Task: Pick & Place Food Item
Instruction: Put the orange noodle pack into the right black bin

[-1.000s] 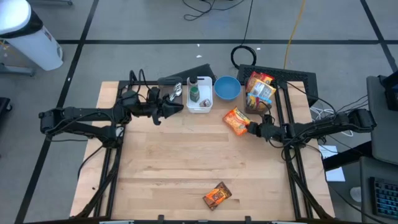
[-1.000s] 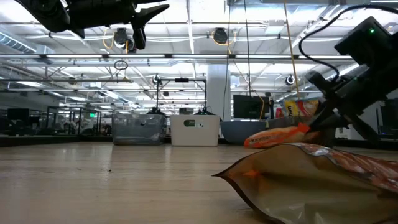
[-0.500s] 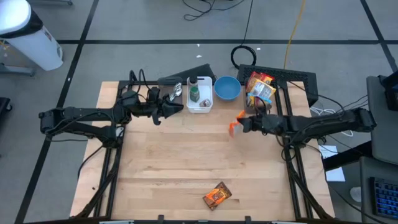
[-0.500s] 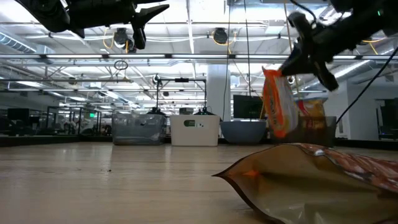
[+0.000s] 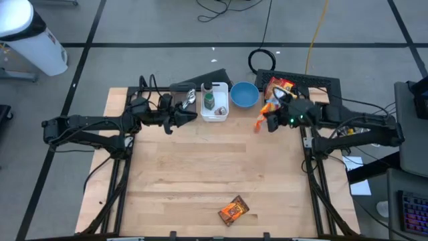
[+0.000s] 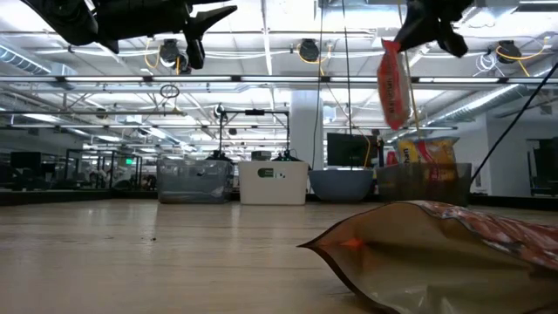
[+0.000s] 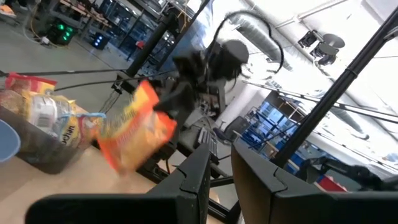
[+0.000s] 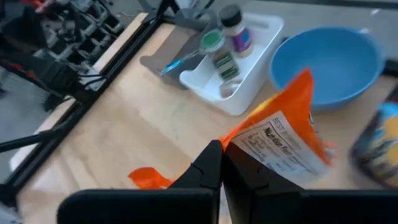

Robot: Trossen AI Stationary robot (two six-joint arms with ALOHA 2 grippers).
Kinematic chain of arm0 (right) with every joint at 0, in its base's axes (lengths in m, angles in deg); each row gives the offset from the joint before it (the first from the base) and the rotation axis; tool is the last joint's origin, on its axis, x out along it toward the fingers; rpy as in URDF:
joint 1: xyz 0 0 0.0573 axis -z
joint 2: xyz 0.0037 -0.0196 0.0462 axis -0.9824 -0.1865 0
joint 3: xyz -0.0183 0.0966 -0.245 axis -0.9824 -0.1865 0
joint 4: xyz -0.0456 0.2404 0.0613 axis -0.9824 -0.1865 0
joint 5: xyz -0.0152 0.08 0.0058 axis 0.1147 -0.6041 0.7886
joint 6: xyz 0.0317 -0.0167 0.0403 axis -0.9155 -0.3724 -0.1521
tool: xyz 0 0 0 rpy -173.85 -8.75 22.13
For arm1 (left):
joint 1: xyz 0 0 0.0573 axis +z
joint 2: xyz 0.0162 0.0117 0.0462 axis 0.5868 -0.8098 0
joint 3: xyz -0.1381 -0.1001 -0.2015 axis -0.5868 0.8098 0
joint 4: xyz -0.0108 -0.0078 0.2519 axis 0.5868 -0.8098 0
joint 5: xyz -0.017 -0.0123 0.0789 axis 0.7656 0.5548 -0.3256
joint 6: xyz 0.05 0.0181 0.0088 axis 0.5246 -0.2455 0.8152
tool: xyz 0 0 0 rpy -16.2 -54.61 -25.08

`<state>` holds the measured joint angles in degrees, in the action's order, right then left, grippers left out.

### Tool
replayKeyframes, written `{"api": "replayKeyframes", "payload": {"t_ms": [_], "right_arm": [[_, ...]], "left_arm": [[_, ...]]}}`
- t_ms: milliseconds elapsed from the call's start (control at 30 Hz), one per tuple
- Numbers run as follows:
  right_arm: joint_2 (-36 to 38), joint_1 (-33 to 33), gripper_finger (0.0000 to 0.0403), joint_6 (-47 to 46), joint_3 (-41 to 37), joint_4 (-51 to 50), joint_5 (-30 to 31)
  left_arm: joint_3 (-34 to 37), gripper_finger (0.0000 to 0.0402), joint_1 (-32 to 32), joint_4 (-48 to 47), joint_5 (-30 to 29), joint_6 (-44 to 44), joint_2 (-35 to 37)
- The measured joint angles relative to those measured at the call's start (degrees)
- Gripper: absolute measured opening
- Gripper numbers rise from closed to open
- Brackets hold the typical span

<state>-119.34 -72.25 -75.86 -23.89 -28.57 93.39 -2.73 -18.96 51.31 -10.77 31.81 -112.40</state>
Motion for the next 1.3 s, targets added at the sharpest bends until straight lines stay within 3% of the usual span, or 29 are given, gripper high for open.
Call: {"api": "replayKeyframes", "payload": {"t_ms": [233,433,900,1100,1300], "right_arm": [[-4.37,7.01,0.0,6.78,11.36,-8.84,-1.33],[-7.67,14.69,0.0,13.75,16.37,-10.84,0.14],[-11.71,28.25,0.0,15.29,16.62,-4.88,9.32],[-13.5,31.55,0.0,11.77,16.62,-0.04,11.18],[-13.78,31.93,0.0,7.6,13.84,4.81,19.38]], "left_arm": [[0.0,0.0072,-0.3,0.03,2.0,-1.19,0.0],[0.0,0.0072,-1.55,0.04,2.87,-2.36,0.0],[0.0,0.0072,-5.07,0.05,1.66,-2.39,0.0],[0.0,0.0072,-6.13,0.05,-0.29,-2.33,0.0],[0.0,0.0072,-6.25,0.06,-0.27,-2.32,0.0]]}}
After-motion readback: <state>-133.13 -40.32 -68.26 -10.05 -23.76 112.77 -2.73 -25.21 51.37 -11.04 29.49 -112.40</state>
